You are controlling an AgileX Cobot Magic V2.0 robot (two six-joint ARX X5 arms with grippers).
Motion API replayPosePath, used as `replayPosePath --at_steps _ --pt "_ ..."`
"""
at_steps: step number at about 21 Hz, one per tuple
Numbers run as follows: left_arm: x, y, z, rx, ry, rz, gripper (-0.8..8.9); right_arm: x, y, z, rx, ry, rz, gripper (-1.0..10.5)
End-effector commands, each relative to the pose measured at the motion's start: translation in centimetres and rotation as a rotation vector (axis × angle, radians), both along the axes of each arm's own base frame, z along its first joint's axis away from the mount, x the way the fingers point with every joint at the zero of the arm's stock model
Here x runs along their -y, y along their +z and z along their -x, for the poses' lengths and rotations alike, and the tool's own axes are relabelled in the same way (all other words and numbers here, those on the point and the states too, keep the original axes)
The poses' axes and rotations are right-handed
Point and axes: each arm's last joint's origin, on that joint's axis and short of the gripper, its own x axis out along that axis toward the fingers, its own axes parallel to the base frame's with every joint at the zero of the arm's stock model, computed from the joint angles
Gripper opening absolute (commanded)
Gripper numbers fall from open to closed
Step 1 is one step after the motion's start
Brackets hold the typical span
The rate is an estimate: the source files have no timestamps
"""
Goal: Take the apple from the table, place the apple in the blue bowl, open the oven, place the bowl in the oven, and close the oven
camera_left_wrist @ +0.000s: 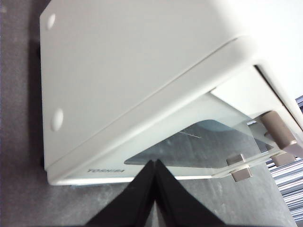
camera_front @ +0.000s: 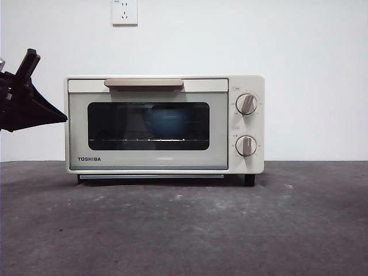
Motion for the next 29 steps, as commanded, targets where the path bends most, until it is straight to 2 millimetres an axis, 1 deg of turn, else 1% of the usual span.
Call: replayPosePath --at_steps 1,6,9,13,17,23,26,29 --pt "0.2 0.3 -0.2 -0.011 -0.018 0.004 0.06 -0.2 0.1 0.0 0.000 0.005 -0.003 1.1" --pt "1.2 1.1 0.9 -0.034 -0.058 -0.062 0.07 -0.2 0.3 -0.2 0.043 0.014 0.014 1.1" --pt "2.0 2.1 2.1 -0.034 -0.064 -0.145 0.07 -0.4 0.4 -0.4 0.073 0.017 -0.004 1.1" --pt "3.1 3.8 4.1 -0.022 -0.075 -0.248 0.07 -0.8 0.0 -0.8 0.114 0.028 -0.026 1.1" --pt "4.3 5.9 6.6 0.009 -0.091 -0.323 0.07 -1.5 -1.2 -1.3 0.130 0.071 -0.060 1.1" --pt "5.5 8.7 10.9 0.064 -0.123 -0.361 0.07 -2.5 -3.8 -2.1 0.162 0.129 -0.130 1.1" --pt "5.8 9.7 13.1 0.086 -0.118 -0.400 0.07 -2.8 -4.6 -2.4 0.194 0.138 -0.162 1.1" --pt "5.9 10.5 15.0 0.106 -0.106 -0.433 0.07 -2.9 -4.9 -2.5 0.211 0.137 -0.177 1.1"
